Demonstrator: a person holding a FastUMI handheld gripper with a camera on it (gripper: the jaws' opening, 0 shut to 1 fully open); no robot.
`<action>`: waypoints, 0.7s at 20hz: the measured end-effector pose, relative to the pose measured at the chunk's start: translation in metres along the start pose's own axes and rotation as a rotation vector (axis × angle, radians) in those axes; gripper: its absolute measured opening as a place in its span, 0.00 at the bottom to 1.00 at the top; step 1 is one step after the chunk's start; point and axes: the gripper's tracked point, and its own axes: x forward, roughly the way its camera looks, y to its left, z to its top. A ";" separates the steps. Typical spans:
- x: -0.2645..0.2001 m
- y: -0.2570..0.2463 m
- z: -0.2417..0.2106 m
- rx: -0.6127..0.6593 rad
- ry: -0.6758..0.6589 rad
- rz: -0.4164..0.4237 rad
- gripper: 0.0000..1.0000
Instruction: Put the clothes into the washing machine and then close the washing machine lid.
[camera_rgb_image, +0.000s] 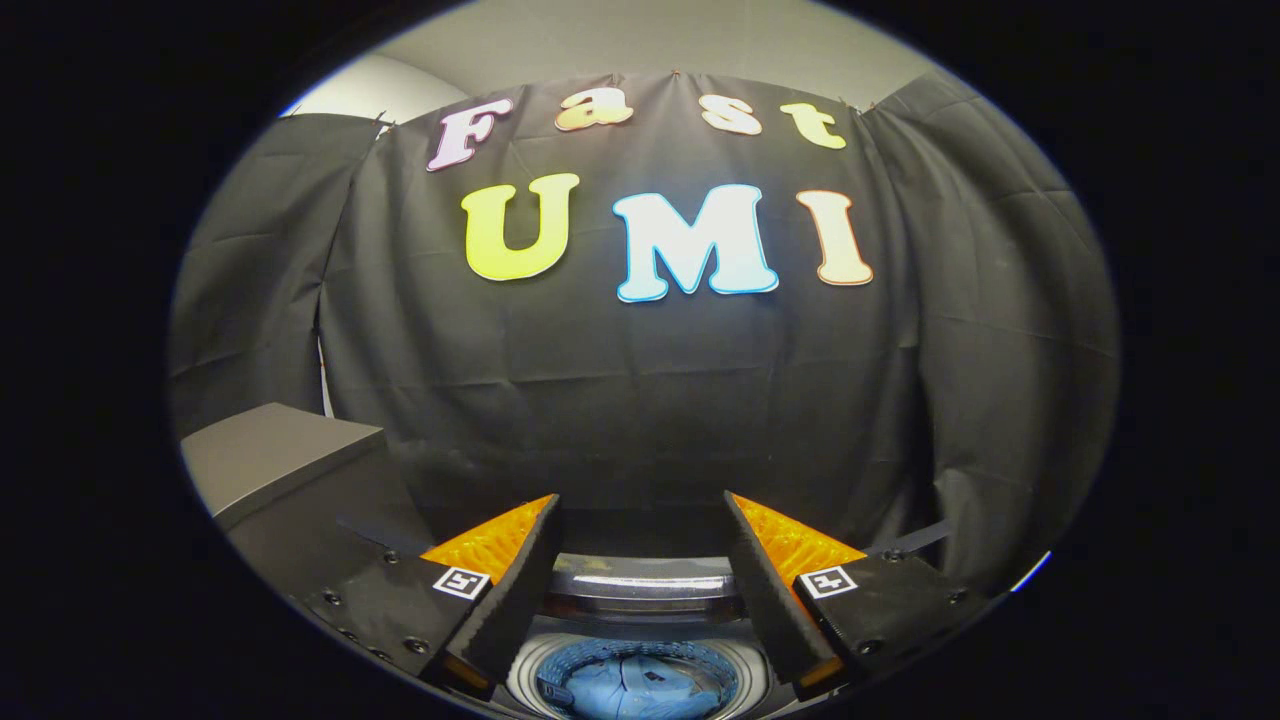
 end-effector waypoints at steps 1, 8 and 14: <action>-0.004 0.000 -0.003 -0.001 0.002 0.000 0.97; -0.033 0.007 -0.046 -0.002 0.070 0.022 0.97; -0.056 0.026 -0.098 -0.027 0.141 0.060 0.97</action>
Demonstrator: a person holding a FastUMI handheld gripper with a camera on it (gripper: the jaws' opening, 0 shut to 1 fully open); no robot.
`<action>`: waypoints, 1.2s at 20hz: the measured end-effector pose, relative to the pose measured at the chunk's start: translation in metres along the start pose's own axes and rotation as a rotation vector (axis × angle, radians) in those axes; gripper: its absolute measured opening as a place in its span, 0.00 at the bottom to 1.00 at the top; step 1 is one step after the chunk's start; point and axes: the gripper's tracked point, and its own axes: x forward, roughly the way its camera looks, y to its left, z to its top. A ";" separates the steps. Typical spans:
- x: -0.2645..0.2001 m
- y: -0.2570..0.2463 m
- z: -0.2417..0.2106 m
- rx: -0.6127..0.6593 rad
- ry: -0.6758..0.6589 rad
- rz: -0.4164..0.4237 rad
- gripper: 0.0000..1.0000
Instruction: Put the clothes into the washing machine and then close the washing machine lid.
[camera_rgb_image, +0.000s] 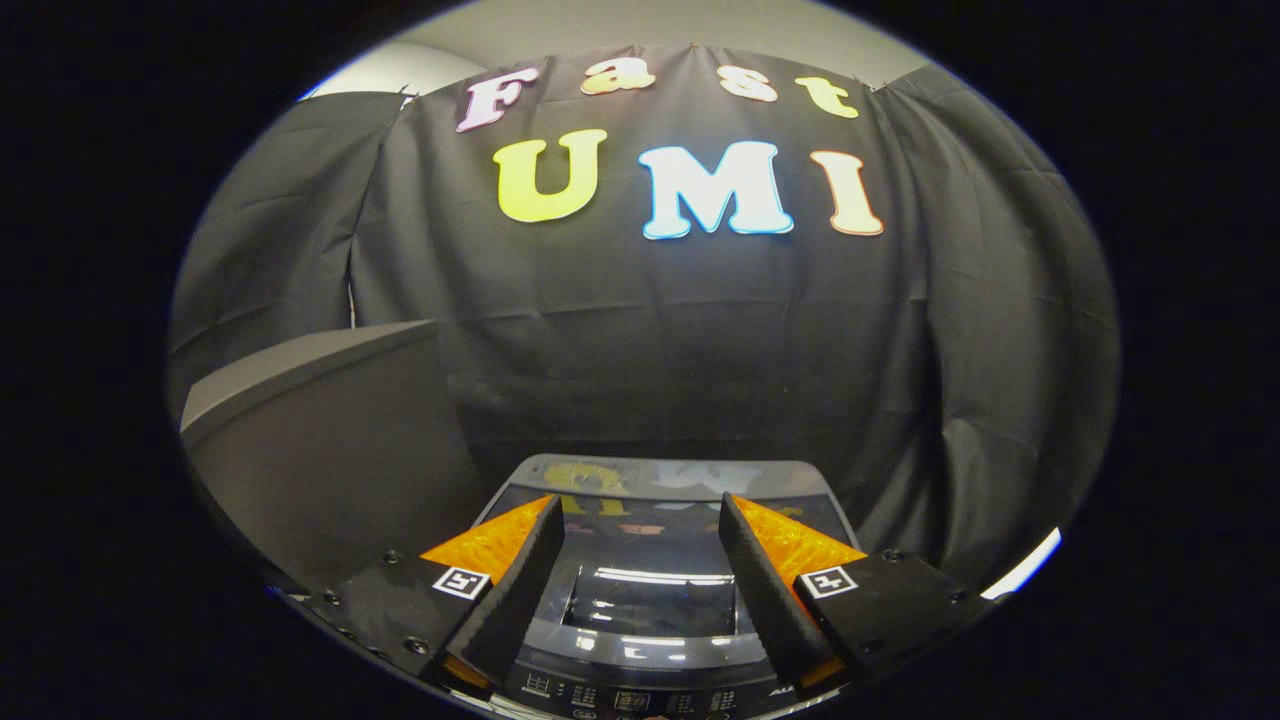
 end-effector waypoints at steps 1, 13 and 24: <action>-0.002 0.004 -0.003 -0.004 0.002 0.006 0.97; -0.059 0.045 0.040 -0.007 -0.090 0.026 0.97; -0.170 0.087 0.086 -0.020 -0.222 -0.016 0.97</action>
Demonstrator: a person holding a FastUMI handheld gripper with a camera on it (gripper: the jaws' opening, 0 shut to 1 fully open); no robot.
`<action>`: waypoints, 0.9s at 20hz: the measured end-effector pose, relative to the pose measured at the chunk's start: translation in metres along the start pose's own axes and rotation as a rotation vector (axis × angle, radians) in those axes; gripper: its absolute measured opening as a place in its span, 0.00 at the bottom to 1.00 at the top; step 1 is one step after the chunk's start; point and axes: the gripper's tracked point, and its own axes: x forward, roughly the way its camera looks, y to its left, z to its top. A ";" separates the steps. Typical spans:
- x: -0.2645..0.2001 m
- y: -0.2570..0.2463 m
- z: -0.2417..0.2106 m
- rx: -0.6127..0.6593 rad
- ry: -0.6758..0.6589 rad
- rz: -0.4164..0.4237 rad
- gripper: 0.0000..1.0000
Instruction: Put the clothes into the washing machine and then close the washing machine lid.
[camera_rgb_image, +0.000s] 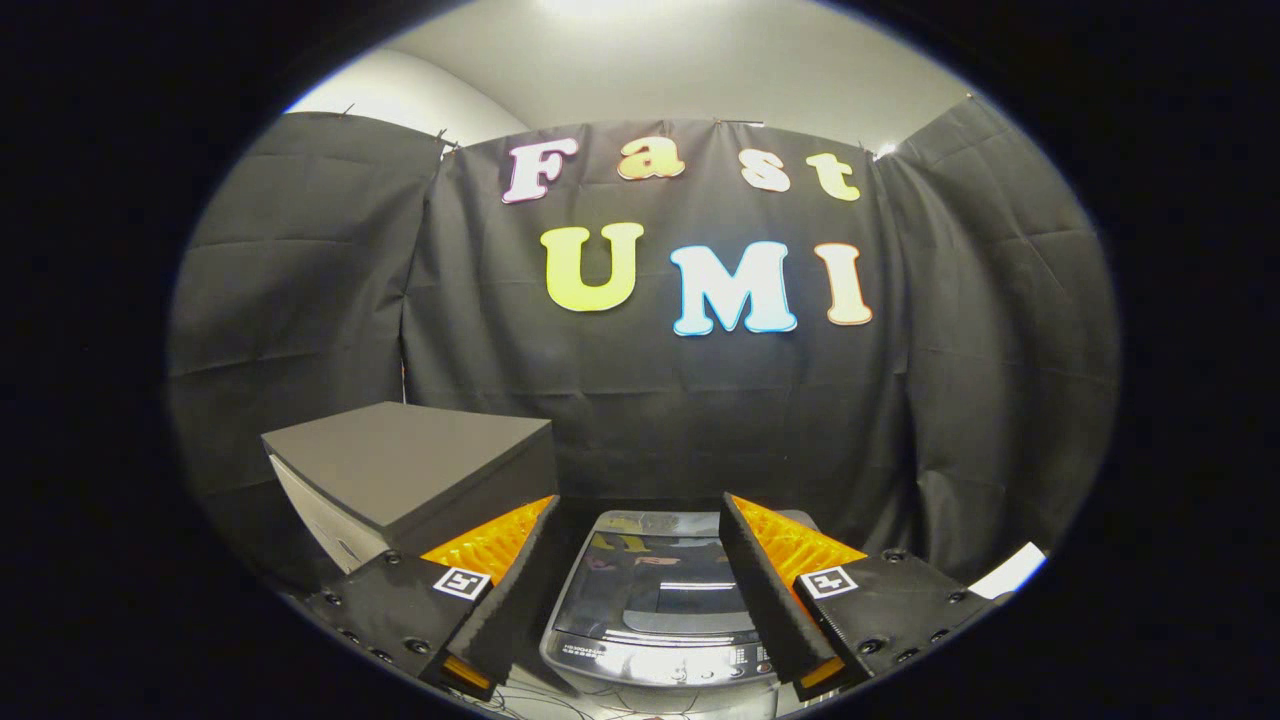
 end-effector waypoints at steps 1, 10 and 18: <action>-0.009 0.004 0.004 0.000 -0.010 -0.002 0.97; -0.085 0.025 0.019 0.024 -0.063 -0.043 0.97; -0.157 0.026 0.029 0.043 -0.103 -0.093 0.97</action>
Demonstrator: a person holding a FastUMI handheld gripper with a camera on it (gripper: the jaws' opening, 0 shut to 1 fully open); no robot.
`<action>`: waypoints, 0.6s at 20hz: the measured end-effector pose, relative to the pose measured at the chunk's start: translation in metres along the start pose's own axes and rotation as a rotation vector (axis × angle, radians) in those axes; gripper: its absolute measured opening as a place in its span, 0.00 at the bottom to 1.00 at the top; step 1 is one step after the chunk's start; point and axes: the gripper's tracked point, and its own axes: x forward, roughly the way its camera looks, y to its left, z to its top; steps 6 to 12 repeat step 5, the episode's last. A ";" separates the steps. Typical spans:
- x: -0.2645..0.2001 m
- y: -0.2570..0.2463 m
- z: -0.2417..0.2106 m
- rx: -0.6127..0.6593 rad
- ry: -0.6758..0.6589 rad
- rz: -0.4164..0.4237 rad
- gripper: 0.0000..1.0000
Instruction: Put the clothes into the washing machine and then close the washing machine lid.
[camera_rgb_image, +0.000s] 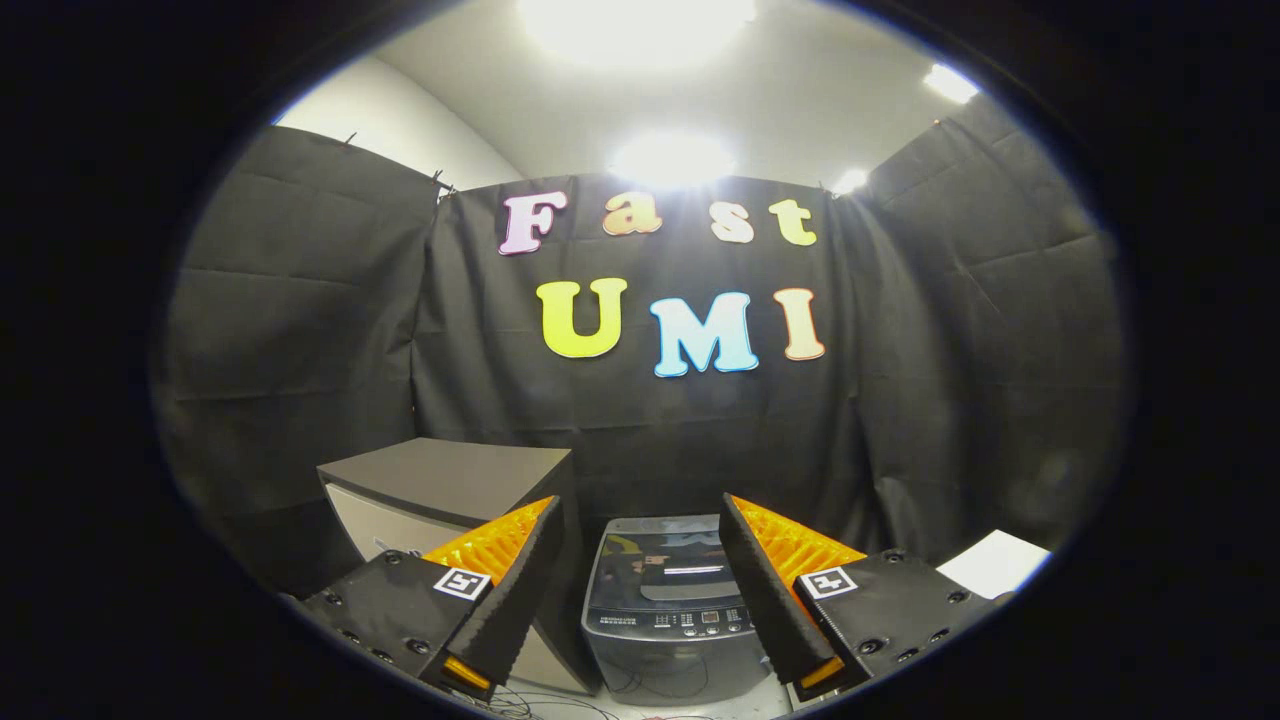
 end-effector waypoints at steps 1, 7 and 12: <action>-0.006 -0.001 0.002 0.006 -0.003 -0.004 0.97; -0.027 -0.006 0.007 -0.002 -0.024 -0.027 0.97; -0.027 -0.006 0.007 -0.002 -0.024 -0.027 0.97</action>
